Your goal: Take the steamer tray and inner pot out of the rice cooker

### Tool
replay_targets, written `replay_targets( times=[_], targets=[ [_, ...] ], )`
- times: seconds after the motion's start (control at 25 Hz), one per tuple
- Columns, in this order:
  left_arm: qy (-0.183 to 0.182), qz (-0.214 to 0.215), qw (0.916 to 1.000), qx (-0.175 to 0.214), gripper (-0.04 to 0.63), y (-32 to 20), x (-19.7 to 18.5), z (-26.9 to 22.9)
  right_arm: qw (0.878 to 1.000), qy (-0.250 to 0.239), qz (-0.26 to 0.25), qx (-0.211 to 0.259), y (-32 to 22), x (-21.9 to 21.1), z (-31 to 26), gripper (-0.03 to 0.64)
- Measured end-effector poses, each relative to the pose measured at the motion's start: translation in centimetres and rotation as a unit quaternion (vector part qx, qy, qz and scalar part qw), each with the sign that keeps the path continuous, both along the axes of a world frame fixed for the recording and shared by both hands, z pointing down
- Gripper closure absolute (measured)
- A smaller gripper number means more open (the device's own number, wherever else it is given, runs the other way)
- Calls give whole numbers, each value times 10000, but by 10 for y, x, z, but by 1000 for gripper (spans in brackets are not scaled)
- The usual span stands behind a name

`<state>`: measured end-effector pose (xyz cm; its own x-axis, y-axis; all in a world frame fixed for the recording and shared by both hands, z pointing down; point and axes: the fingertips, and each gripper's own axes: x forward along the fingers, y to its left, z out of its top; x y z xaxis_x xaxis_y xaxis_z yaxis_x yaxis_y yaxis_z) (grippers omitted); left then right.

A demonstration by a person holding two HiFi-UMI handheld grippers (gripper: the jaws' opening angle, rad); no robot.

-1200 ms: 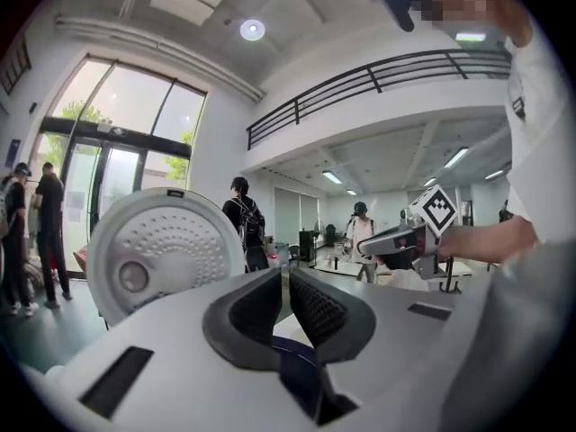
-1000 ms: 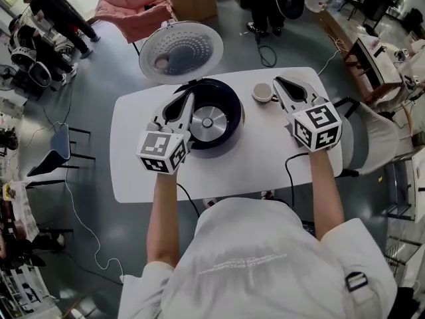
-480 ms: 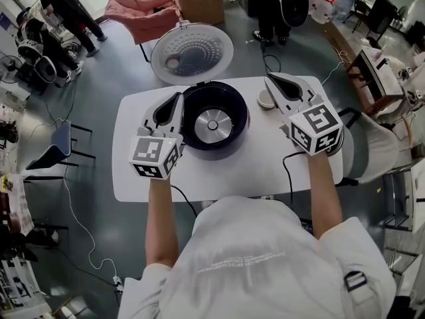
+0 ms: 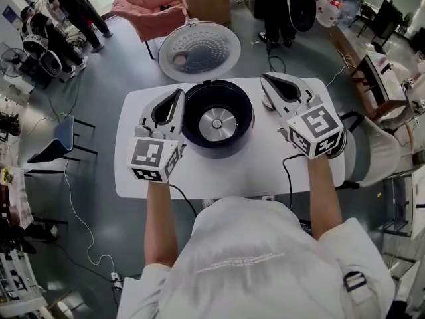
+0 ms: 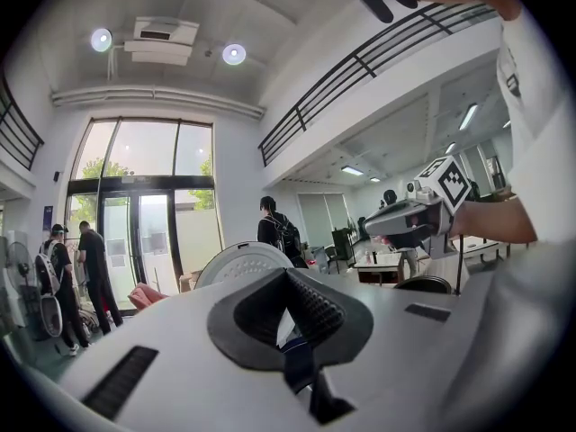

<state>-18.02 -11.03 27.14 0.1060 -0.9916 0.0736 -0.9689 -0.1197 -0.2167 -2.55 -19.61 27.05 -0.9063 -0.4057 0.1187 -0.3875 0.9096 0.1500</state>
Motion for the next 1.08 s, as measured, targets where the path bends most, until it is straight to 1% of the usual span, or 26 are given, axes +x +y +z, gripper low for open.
replay_targets(
  times=[0.32, 0.84, 1.08],
  targets=[
    [-14, 21, 10000, 5, 580, 1, 9, 0, 10000, -10, 54, -34, -2, 7, 2, 591],
    [43, 8, 10000, -74, 580, 6, 8, 9, 9999, 9, -8, -112, 0, 3, 10, 591],
    [162, 47, 9998, -96, 580, 6, 11, 11, 9999, -11, -18, -167, 0, 2, 14, 591]
  ],
)
